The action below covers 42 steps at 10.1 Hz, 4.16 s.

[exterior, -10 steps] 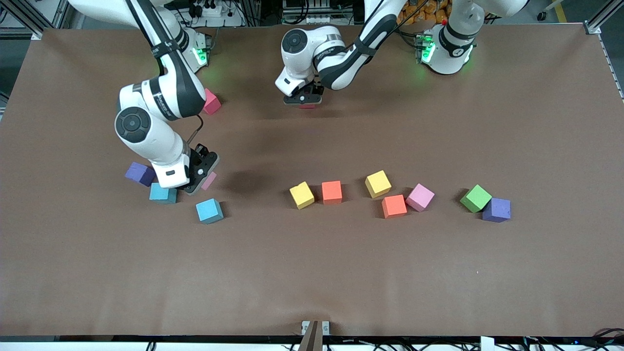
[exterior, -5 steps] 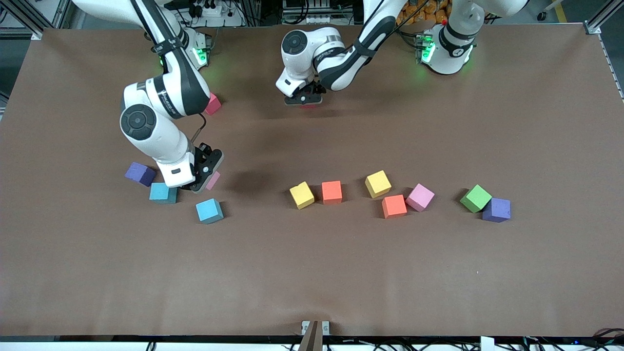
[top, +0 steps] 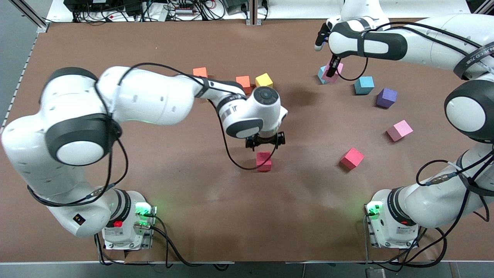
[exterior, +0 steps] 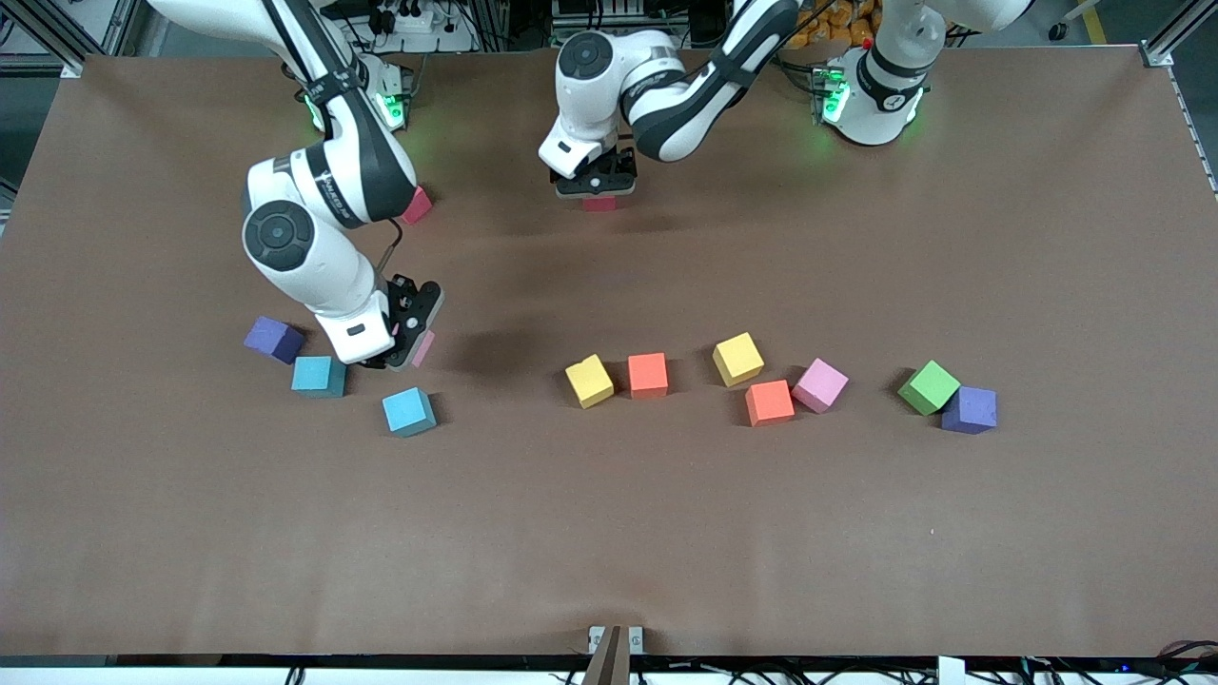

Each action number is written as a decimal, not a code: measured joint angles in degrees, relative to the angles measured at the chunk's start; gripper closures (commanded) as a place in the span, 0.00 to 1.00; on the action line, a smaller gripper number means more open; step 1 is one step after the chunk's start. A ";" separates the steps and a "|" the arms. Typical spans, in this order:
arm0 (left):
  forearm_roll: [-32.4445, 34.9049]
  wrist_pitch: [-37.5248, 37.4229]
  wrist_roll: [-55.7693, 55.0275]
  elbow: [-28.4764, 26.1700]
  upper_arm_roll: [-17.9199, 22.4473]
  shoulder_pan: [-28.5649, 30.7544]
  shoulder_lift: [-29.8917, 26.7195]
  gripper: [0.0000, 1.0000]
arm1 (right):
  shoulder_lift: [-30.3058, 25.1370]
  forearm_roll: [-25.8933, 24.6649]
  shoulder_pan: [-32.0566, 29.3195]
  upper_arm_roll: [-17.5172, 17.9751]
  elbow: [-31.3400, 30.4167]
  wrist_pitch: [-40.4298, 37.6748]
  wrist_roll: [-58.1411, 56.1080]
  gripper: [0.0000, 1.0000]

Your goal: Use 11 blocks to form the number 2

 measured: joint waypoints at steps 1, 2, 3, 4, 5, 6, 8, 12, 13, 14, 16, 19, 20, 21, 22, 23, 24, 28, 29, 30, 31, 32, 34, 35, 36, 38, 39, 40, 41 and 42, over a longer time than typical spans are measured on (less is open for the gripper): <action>0.00 -0.33 0.10 -0.53 -0.20 1.03 -1.50 0.00 | 0.00 0.00 0.43 0.01 0.03 -0.01 -0.07 1.00; 0.01 -0.83 0.62 -0.82 -0.26 2.10 -2.48 0.00 | -0.01 0.00 1.16 0.01 0.11 -0.01 -0.23 1.00; 0.03 -1.71 2.54 -1.00 -0.26 3.89 -3.20 0.00 | -0.10 0.00 2.57 0.04 0.29 -0.01 -0.27 1.00; 0.03 -2.41 4.89 -1.02 -0.26 6.52 -3.90 0.00 | -0.31 0.00 4.26 0.07 0.52 -0.02 -0.27 1.00; 0.03 -2.52 6.49 -0.99 -0.28 9.52 -4.59 0.00 | -0.69 0.00 5.98 0.11 0.57 -0.14 -0.26 1.00; 0.03 -2.76 7.33 -0.97 -0.29 12.33 -5.24 0.00 | -1.01 0.00 7.78 0.15 0.61 -0.60 -0.33 1.00; 0.02 -4.54 8.00 -0.55 -0.61 17.41 -6.11 0.00 | -1.50 0.00 12.99 0.23 0.47 -1.74 -0.36 1.00; 0.01 -10.90 12.48 3.06 -1.55 25.28 -6.60 0.00 | -6.45 0.02 22.22 2.02 -6.21 -2.77 0.29 1.00; 0.01 -13.94 13.53 5.19 -1.58 26.57 -6.64 0.00 | -7.43 0.03 22.94 3.66 -8.30 -2.48 1.46 1.00; 0.00 -15.89 15.63 6.73 -1.59 28.39 -6.70 0.00 | -8.12 0.03 24.26 4.87 -10.49 -1.24 3.70 1.00; -0.15 -16.51 19.50 7.40 -1.53 32.13 -6.66 0.00 | -8.84 0.04 26.96 6.86 -13.68 0.66 8.65 1.00; -0.45 -16.52 20.48 7.75 -1.58 33.62 -5.70 0.00 | -9.03 0.05 27.66 8.07 -17.25 4.67 11.87 1.00; -0.49 -16.52 20.46 8.17 -1.59 33.63 -4.71 0.00 | -8.92 0.04 27.69 8.08 -19.22 7.37 11.78 1.00; -0.50 -16.52 20.36 9.09 -1.54 33.77 -3.08 0.00 | -8.43 0.04 28.00 8.11 -20.73 9.35 11.71 1.00; -0.50 -16.52 20.35 10.25 -1.49 34.20 -1.12 0.00 | -7.61 0.03 28.42 8.13 -21.42 10.63 11.37 1.00; -0.50 -16.48 20.26 11.11 -1.45 34.87 0.87 0.00 | -6.61 0.02 28.68 8.17 -21.55 11.77 10.85 1.00; -0.50 -16.13 20.22 11.60 -1.39 35.93 2.66 0.00 | -5.55 0.03 28.86 8.21 -21.60 13.05 10.35 1.00; -0.34 -12.85 20.25 12.22 -1.46 38.67 6.92 0.00 | -2.17 0.03 30.88 8.24 -21.61 15.89 10.22 1.00; 0.06 -12.38 20.25 12.23 -1.52 38.60 7.88 0.00 | -1.65 0.05 30.99 8.24 -21.61 16.17 10.22 1.00; 0.49 -11.96 20.25 12.23 -1.53 38.58 8.71 0.00 | -1.44 0.37 30.99 8.23 -21.60 16.21 10.29 1.00; 0.63 -11.34 20.25 12.23 -1.53 38.58 9.47 0.00 | -1.39 1.16 31.00 8.22 -21.60 16.22 10.64 1.00; 0.71 -10.50 20.25 12.20 -1.50 38.58 10.37 0.00 | -1.38 2.08 31.15 8.22 -21.56 16.27 11.39 1.00; 1.58 -8.95 20.23 12.20 -1.43 38.60 12.41 0.00 | -1.38 2.58 32.14 8.24 -21.43 16.42 13.58 1.00; 2.08 -8.47 20.23 12.20 -1.41 38.61 13.17 0.00 | -1.38 2.59 32.54 8.23 -21.42 16.42 14.21 1.00; 2.21 -8.32 20.23 12.20 -1.39 38.63 13.50 0.00 | -1.38 2.61 32.79 8.24 -21.40 16.42 14.62 1.00; 2.27 -8.29 20.22 12.20 -1.38 38.65 13.70 0.00 | -1.36 2.62 32.84 8.23 -21.36 16.42 14.86 1.00; 2.28 -8.29 20.22 12.20 -1.38 38.65 13.76 0.00 | -1.29 2.62 32.85 8.23 -21.31 16.42 14.87 1.00; 2.64 -8.29 20.22 12.20 -1.38 38.65 13.94 0.00 | -1.08 2.62 32.90 8.23 -21.17 16.42 14.87 1.00; 3.78 -8.27 20.18 12.20 -1.37 38.65 14.33 0.00 | -0.69 2.64 33.16 8.23 -20.85 16.43 14.88 1.00; 4.55 -8.21 20.13 12.20 -1.36 38.65 14.70 0.00 | -0.36 2.65 33.48 8.23 -20.58 16.43 14.93 1.00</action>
